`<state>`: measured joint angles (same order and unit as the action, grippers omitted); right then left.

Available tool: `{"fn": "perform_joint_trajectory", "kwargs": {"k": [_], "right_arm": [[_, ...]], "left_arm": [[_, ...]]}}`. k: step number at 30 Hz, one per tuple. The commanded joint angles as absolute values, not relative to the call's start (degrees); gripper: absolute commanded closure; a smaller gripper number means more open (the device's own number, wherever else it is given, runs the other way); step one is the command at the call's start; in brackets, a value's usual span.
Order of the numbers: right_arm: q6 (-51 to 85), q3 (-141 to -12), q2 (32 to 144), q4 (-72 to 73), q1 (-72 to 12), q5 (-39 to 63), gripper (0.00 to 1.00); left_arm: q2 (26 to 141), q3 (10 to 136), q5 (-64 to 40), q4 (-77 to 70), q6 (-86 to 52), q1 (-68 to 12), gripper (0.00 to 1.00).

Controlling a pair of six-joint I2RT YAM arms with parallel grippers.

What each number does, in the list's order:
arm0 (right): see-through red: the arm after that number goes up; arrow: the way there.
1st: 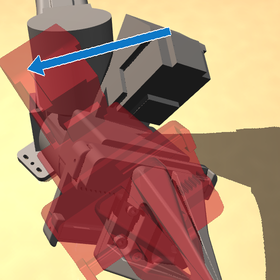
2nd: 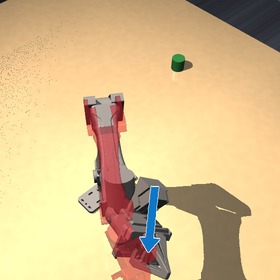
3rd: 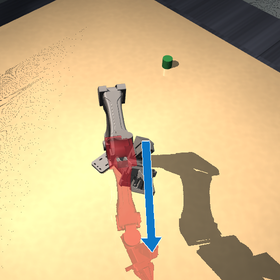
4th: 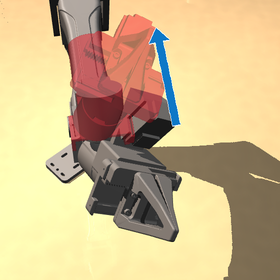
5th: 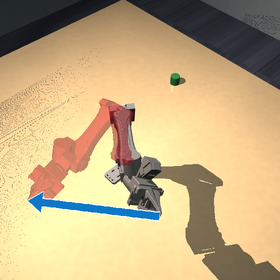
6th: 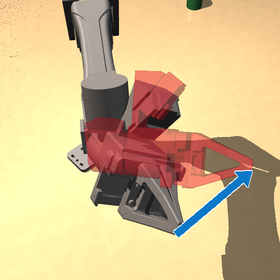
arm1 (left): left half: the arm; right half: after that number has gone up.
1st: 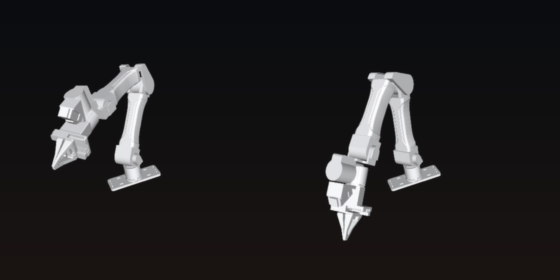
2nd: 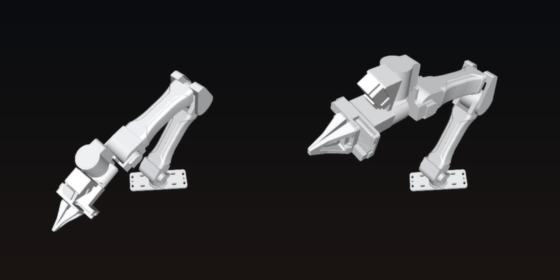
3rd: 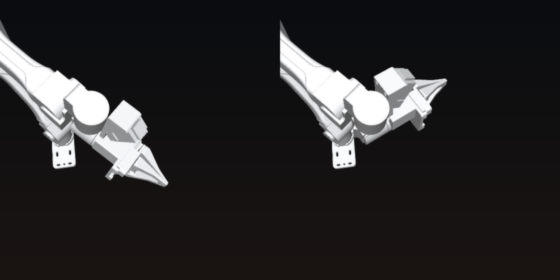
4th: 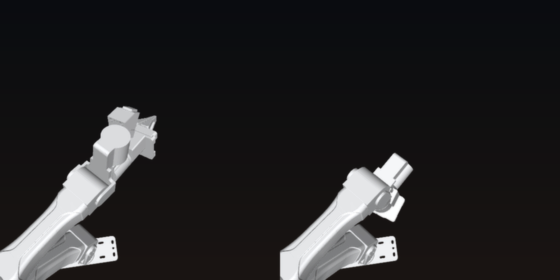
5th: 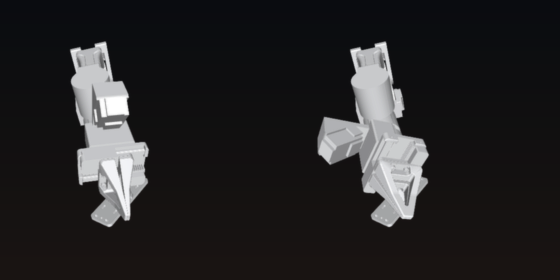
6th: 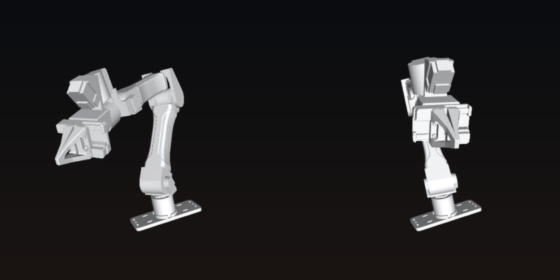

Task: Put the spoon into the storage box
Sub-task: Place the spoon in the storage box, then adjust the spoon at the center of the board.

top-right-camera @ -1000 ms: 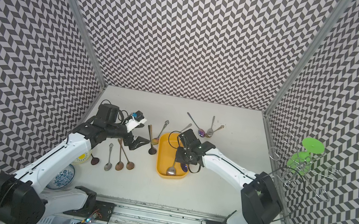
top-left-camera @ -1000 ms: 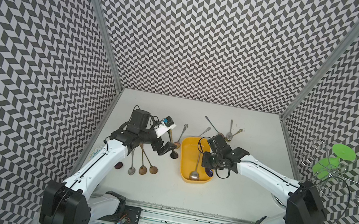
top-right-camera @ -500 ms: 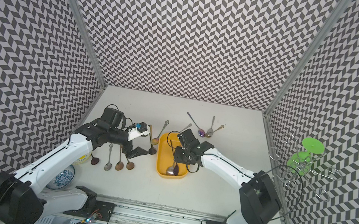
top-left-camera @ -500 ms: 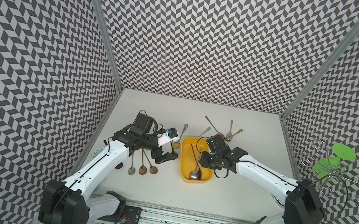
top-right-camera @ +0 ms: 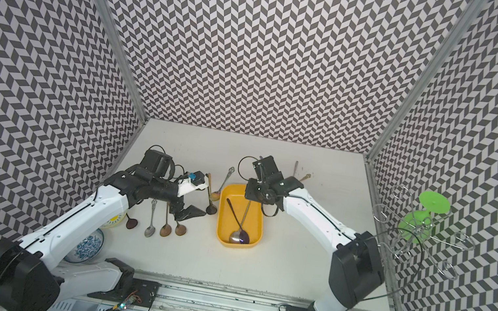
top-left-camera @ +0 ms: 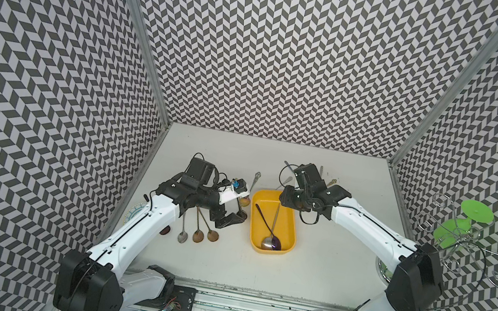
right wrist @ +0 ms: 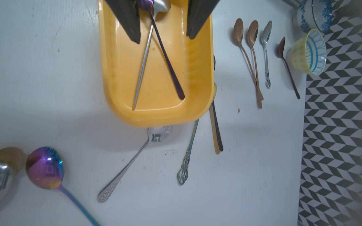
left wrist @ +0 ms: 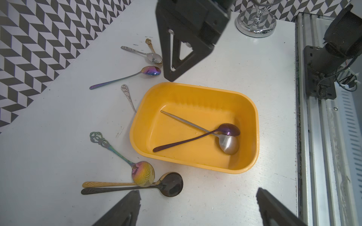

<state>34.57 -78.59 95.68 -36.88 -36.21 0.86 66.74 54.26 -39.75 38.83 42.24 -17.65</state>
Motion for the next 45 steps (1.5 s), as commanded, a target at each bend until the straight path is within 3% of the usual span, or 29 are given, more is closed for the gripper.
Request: {"fn": "perform_joint_trajectory", "kwargs": {"k": [1, 7, 20, 34, 45], "right_arm": [[31.39, -83.21, 100.11, -37.98, -33.93, -1.11, 0.54], [29.38, -94.01, 111.72, -40.85, -31.67, -2.47, 0.45], [29.19, -115.29, 134.14, -47.05, -30.27, -5.27, 0.46], [29.19, -118.85, 139.98, -48.08, -28.55, -5.2, 0.4], [24.49, -124.76, 147.01, -48.08, -27.92, -14.25, 0.68]], "left_arm": [[66.01, 56.15, -40.24, 40.08, 43.51, -18.11, 0.03], [65.33, 56.44, -40.6, 40.25, 42.84, -18.11, 0.03], [65.13, 57.03, -41.04, 40.42, 42.55, -18.18, 0.03], [64.92, 56.69, -41.0, 40.51, 42.45, -18.17, 0.03], [64.6, 56.98, -40.25, 40.87, 42.39, -18.15, 0.02]]}}
